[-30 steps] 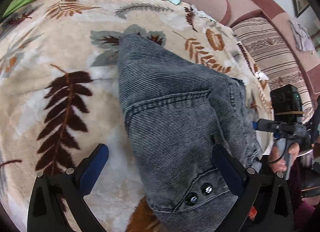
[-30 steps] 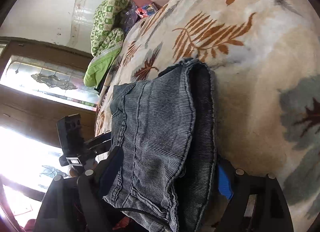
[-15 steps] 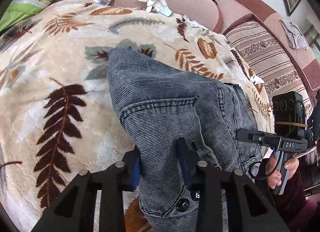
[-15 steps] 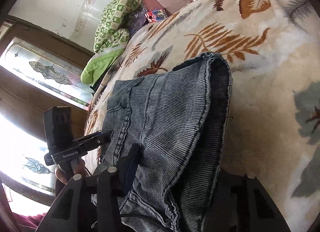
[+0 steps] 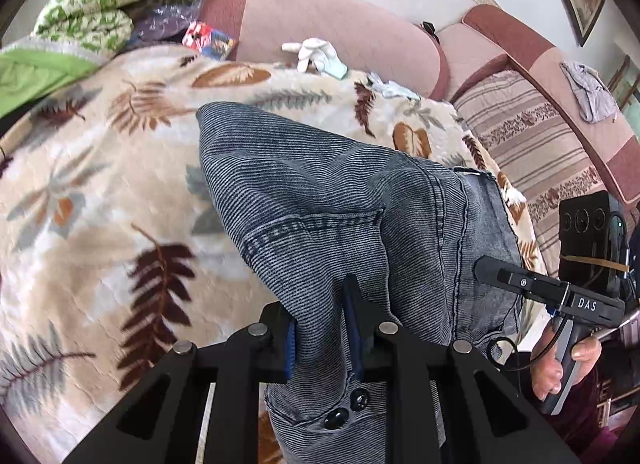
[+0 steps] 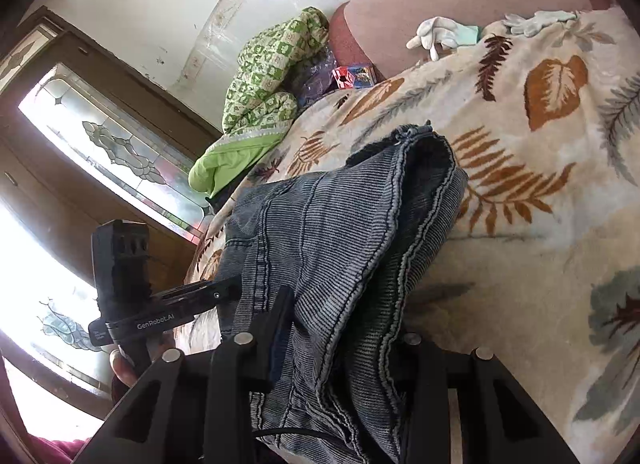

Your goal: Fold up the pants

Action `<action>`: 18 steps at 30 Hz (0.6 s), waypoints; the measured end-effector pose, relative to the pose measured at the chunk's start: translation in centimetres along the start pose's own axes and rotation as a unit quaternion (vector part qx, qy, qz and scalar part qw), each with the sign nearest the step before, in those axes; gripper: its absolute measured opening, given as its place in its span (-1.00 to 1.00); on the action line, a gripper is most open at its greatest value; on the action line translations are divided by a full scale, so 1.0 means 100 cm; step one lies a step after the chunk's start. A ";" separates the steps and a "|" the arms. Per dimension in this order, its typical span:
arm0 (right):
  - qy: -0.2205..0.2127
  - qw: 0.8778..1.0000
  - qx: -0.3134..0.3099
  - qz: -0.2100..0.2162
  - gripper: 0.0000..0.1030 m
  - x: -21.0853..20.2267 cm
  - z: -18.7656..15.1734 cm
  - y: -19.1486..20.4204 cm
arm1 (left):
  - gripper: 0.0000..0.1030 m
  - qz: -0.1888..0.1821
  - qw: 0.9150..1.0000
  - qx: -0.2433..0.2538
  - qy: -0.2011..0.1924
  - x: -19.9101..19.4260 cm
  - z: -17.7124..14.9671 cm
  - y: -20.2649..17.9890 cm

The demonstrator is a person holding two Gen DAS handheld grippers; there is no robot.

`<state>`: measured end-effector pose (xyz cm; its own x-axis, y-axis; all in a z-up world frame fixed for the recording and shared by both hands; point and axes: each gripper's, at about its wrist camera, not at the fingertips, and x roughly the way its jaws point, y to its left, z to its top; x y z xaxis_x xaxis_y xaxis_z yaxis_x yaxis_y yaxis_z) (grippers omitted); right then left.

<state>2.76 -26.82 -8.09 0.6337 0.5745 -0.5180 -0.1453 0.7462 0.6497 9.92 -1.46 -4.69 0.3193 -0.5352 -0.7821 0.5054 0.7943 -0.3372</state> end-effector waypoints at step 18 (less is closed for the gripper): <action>-0.059 0.998 -0.011 -0.003 -0.31 0.016 0.081 0.022 | -0.58 0.087 0.994 -0.006 -0.066 -0.001 0.083 0.004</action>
<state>9.58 -27.00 -2.99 0.7196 0.5269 -0.4524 -0.1566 0.7578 0.6335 16.70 -3.43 -0.39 0.5038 -0.4214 -0.7541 0.4244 0.8811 -0.2088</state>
